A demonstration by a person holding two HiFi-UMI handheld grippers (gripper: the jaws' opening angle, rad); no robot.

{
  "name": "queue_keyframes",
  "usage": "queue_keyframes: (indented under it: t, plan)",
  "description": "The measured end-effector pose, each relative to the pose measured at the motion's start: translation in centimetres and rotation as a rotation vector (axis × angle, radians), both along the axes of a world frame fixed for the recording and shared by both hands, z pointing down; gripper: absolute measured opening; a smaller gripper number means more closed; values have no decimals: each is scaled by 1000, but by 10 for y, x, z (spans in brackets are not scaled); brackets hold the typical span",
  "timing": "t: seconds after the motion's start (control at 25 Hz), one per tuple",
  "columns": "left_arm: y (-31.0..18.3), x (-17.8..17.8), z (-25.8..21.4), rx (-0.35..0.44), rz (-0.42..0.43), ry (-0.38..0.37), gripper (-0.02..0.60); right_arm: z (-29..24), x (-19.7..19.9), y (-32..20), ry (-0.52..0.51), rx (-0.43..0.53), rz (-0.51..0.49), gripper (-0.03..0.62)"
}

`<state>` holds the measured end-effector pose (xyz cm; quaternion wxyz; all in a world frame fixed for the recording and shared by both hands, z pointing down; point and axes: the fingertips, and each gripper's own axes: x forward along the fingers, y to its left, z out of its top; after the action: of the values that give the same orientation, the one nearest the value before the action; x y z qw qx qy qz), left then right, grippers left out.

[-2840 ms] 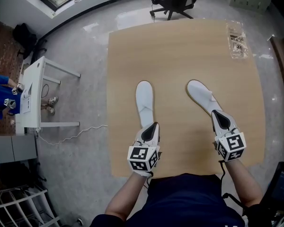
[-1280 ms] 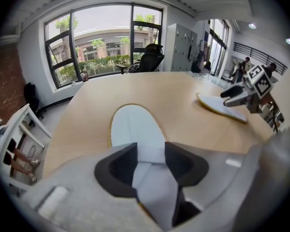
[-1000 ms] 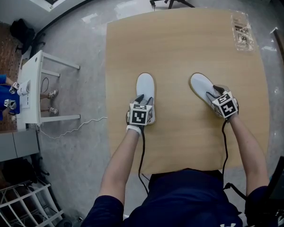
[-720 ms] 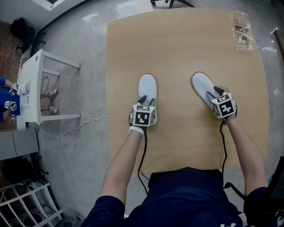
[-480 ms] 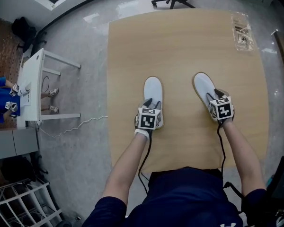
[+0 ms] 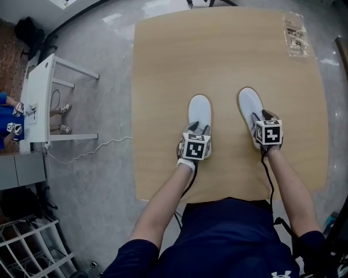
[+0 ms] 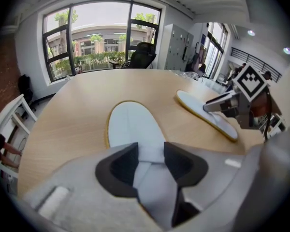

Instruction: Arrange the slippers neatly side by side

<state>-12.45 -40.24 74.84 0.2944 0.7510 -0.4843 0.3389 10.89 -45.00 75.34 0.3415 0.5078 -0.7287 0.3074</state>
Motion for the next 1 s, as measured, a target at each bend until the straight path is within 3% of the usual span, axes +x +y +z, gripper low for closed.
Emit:
queue_keyframes:
  t: [0.12, 0.4, 1.0]
  plan:
    - [10, 11, -4, -36, -20, 21, 164, 1, 0, 9, -43, -8, 56, 182]
    - [29, 33, -5, -39, 8, 61, 160, -5, -8, 35, -102, -46, 193, 163]
    - [54, 62, -8, -39, -24, 71, 155, 2, -23, 76, -166, -100, 288, 150]
